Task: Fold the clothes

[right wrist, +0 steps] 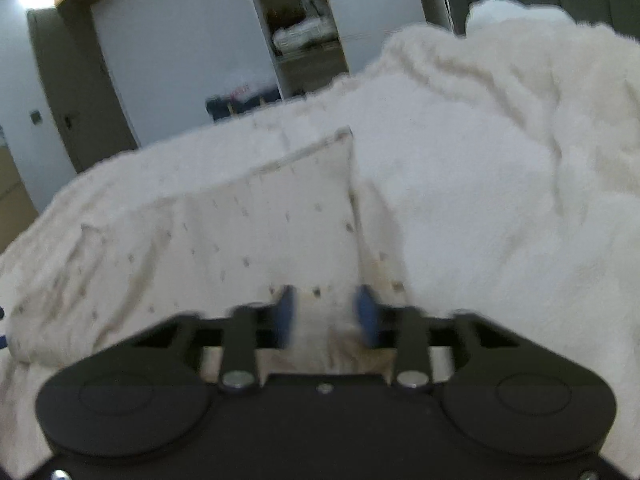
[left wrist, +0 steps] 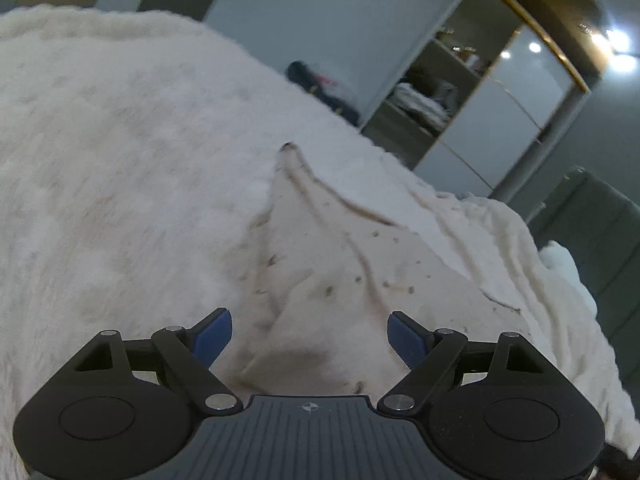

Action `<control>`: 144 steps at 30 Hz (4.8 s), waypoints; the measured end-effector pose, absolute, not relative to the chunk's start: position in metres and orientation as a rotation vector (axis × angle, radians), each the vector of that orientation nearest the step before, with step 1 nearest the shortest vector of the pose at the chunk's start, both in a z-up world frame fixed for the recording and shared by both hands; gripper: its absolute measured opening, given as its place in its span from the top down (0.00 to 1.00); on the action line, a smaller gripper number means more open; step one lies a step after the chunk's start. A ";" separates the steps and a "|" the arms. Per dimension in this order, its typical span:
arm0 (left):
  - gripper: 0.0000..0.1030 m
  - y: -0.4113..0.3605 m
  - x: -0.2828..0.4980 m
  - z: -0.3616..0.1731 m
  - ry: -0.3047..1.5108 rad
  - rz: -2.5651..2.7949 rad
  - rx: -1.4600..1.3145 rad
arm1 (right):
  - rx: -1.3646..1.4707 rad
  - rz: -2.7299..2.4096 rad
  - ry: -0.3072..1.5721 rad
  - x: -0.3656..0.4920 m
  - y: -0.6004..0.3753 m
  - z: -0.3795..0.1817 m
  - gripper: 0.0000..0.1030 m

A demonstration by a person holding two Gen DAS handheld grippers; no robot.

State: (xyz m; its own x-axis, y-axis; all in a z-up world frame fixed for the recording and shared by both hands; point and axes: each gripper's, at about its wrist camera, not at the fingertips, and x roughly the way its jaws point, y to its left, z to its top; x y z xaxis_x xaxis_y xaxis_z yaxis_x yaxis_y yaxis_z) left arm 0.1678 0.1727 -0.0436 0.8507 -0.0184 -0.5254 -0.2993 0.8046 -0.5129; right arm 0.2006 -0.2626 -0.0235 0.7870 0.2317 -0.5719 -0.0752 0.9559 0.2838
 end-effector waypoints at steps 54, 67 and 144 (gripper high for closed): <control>0.60 0.203 0.160 -0.046 0.630 0.201 -0.645 | 0.149 0.049 0.723 0.195 -0.284 -0.018 1.00; 0.75 0.197 0.170 -0.071 0.750 0.109 -0.674 | 0.361 0.029 0.805 0.202 -0.296 -0.032 0.74; 0.29 0.025 0.181 -0.029 0.541 -0.119 0.321 | -0.094 0.383 0.399 0.163 -0.191 0.021 0.35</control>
